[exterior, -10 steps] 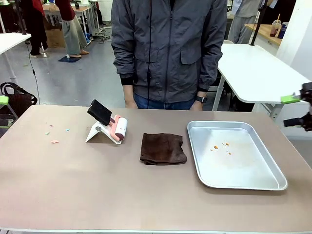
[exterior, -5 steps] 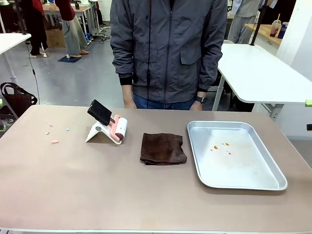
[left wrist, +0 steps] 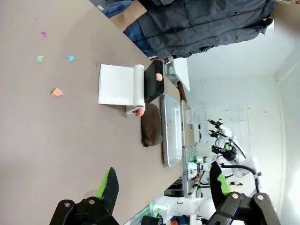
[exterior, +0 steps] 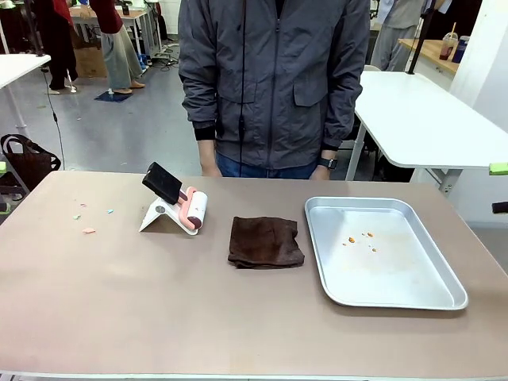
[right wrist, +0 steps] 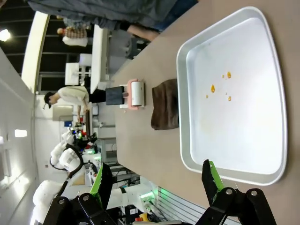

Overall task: Clean the surface of the table.
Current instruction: Hold the Lint Roller with your left hand and the towel with your right hand.

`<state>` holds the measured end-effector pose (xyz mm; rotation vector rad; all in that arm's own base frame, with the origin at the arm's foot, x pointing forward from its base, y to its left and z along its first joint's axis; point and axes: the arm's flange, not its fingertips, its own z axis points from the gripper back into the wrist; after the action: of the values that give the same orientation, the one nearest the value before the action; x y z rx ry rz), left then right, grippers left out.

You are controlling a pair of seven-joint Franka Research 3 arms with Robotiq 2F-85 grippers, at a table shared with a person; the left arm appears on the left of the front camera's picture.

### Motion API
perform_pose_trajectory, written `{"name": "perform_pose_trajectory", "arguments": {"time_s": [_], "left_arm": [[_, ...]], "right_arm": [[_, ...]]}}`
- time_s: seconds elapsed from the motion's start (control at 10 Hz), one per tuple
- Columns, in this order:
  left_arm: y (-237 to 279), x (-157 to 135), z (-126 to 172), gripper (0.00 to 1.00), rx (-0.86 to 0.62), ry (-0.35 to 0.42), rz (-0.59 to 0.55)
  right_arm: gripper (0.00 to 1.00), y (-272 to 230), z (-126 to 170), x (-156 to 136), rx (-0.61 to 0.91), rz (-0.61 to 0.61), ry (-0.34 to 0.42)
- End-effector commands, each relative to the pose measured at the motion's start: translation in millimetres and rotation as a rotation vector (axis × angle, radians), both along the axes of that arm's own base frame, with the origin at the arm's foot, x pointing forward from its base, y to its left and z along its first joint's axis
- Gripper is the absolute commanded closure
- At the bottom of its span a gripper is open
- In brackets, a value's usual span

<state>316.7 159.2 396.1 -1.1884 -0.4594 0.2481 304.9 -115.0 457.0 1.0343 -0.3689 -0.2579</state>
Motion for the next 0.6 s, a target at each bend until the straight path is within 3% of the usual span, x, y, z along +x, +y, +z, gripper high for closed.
{"name": "perform_pose_trajectory", "arguments": {"time_s": [0.0,0.4,0.5], "left_arm": [[-12.5,19.3,18.7,0.00,0.087,-0.038,-0.034],[-71.7,70.7,46.4,0.00,0.220,-0.015,-0.117],[-89.4,85.5,52.7,0.00,0.243,0.000,-0.135]], "right_arm": [[0.00,30.3,12.5,11.8,-0.127,-0.015,0.005],[0.00,139.0,23.2,48.2,-0.350,0.158,-0.060],[0.00,170.3,23.1,57.0,-0.421,0.205,-0.043]]}}
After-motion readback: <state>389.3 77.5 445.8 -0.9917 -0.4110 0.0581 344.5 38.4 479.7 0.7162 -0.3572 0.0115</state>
